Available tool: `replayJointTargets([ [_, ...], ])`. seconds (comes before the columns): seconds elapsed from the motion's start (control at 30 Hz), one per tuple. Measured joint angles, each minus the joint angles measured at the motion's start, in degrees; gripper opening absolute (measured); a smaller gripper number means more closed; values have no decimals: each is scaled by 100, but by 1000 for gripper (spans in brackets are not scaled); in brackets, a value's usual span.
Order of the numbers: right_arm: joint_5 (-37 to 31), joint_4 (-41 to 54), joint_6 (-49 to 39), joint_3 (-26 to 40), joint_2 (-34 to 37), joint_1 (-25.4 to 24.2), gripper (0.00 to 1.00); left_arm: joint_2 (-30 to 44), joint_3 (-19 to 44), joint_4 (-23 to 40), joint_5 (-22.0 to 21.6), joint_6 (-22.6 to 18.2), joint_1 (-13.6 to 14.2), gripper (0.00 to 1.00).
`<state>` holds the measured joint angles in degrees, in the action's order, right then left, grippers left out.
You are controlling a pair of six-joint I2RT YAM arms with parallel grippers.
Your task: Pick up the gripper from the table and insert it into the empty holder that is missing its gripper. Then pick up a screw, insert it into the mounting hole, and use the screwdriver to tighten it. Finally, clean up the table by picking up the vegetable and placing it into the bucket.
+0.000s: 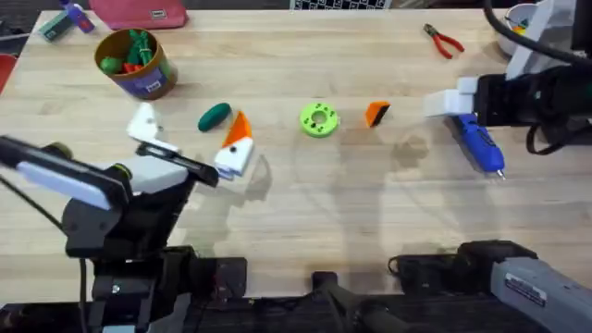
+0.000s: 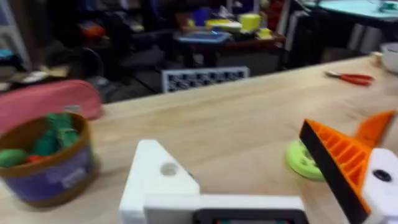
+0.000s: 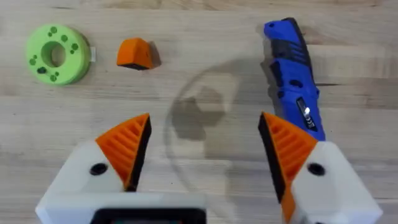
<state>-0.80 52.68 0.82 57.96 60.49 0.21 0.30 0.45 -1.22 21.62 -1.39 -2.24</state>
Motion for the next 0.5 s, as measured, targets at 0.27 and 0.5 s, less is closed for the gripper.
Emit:
replayJointTargets([
  [0.27,0,0,0,1,0,0,994,0,4,490,1851,105,0,988],
  [0.5,0,-2,0,1,0,0,994,0,17,643,3139,127,0,988],
])
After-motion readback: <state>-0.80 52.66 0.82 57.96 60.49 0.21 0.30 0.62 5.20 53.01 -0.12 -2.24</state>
